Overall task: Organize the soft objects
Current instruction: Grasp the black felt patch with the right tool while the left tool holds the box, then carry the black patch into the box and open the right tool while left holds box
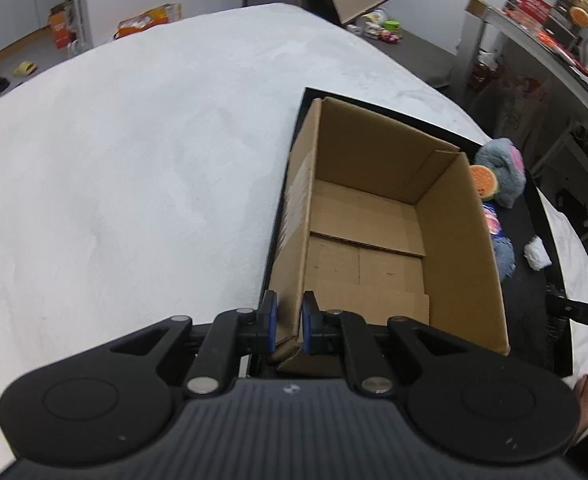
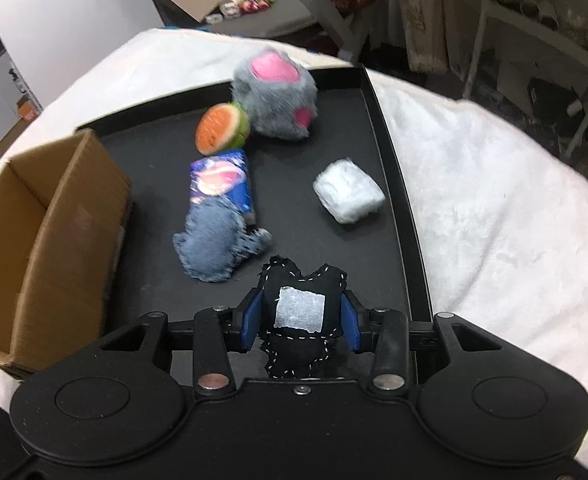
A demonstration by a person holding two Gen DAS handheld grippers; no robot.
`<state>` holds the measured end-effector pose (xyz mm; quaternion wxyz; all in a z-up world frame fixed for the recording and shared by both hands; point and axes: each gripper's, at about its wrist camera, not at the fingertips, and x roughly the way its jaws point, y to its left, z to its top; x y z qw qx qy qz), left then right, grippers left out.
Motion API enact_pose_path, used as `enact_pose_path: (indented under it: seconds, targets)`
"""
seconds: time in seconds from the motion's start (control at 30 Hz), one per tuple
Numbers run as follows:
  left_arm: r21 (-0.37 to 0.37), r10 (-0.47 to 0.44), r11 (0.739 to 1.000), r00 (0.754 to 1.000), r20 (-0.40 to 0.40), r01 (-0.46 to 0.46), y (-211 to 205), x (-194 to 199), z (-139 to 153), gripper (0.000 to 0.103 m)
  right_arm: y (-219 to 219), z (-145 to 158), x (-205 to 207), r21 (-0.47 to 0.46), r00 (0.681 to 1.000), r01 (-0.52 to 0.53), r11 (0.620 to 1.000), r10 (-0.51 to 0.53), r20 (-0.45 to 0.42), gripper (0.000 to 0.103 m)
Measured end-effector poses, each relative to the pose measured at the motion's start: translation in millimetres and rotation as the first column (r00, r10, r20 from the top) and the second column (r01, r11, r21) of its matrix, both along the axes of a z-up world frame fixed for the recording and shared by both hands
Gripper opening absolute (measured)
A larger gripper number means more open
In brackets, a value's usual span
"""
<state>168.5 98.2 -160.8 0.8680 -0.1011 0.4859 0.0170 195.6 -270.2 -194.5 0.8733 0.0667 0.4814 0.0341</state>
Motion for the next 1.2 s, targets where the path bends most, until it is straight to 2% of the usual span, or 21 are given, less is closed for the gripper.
enact_pose_path:
  seconds: [0.3,0.5,0.67,0.93,1.2]
  targets:
    - [0.035,-0.004,0.999,1.0,0.003,0.004,-5.4,0.0,-2.5,0.01,18.0,38.0,-12.0,-0.006,0.996,-0.063,0.998,0.063,0.061,0.041]
    - [0.002,0.006,1.0,1.0,0.022,-0.006,0.8,-4.5,-2.6,0.011,36.9,54.2,-13.8,-0.027,0.989,-0.116,0.993,0.118,0.088,0.041]
    - [0.01,0.001,1.0,0.999,0.053,-0.002,1.1,-10.4,0.6,0.011,51.9,66.8,-13.4,-0.036,0.983,-0.149,0.988,0.151,0.102,0.041]
    - [0.056,-0.035,0.998,0.997,0.07,0.031,-6.4,-12.2,1.1,0.01,78.5,88.1,-10.8,-0.048,0.969,-0.194,0.98,0.199,0.147,0.041]
    - [0.018,-0.023,1.0,0.998,0.066,0.022,0.5,-8.6,-2.5,0.009,104.2,104.7,-5.9,-0.057,0.953,-0.246,0.968,0.252,0.17,0.041]
